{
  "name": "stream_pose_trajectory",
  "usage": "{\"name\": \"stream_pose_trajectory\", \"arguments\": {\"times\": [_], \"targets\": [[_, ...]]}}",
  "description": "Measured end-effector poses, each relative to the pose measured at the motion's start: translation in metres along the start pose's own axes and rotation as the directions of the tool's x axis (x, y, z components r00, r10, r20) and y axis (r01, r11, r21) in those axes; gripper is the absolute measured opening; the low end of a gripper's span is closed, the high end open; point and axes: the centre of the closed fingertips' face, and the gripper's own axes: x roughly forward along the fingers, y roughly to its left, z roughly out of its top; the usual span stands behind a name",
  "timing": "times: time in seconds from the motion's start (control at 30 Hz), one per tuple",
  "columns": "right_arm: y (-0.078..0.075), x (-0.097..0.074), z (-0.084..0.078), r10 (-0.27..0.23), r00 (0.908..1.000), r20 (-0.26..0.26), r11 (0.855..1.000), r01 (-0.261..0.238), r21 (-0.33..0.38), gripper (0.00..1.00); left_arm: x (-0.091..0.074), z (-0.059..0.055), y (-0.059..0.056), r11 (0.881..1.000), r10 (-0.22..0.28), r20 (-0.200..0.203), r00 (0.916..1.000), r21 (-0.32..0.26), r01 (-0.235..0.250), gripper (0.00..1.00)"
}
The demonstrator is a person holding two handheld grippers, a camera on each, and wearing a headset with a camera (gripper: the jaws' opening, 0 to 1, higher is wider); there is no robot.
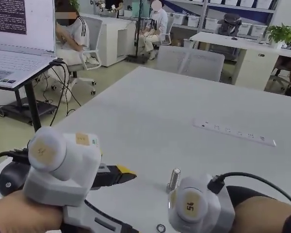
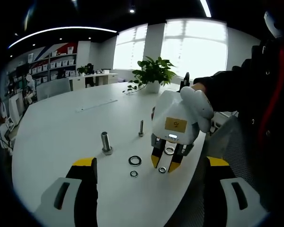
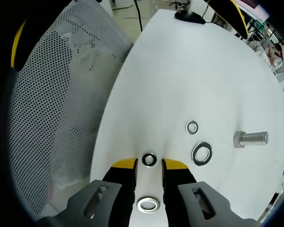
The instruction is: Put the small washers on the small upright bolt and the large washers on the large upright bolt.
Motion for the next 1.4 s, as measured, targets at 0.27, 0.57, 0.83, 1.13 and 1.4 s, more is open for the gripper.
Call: {"name": "stream_pose_trajectory", "arguments": {"times": [0.27, 0.57, 0.83, 1.13, 1.4], "targets": [[0.003, 0.0, 0.001, -0.022, 0.9997, -0.012, 0.999, 0.022, -0.049, 0.17, -0.001, 0.001, -0.001, 1.0, 0.001, 0.006, 1.0, -0.002, -0.001, 0.93], [-0.002, 0.0, 0.0, -0.007, 0.9999, 0.015, 1.0, 0.007, -0.023, 0.14, -0.001, 0.001, 0.0, 1.0, 0.0, 0.007, 1.0, -0.004, 0.0, 0.93], [-0.006, 0.0, -0.004, -0.009, 0.9999, 0.013, 1.0, 0.009, -0.009, 0.14, 0.001, 0.0, 0.002, 1.0, -0.001, 0.005, 1.0, -0.006, 0.001, 0.93], [-0.009, -0.006, -0.012, -0.015, 0.9998, 0.016, 1.0, 0.015, 0.019, 0.14, 0.004, -0.001, 0.001, 1.0, -0.009, -0.003, 1.0, -0.006, 0.009, 0.93], [-0.014, -0.014, -0.03, -0.032, 0.9994, 0.012, 0.998, 0.031, 0.062, 0.14, 0.008, 0.0, -0.001, 1.0, -0.022, -0.011, 0.9997, 0.0, 0.022, 0.93]]}}
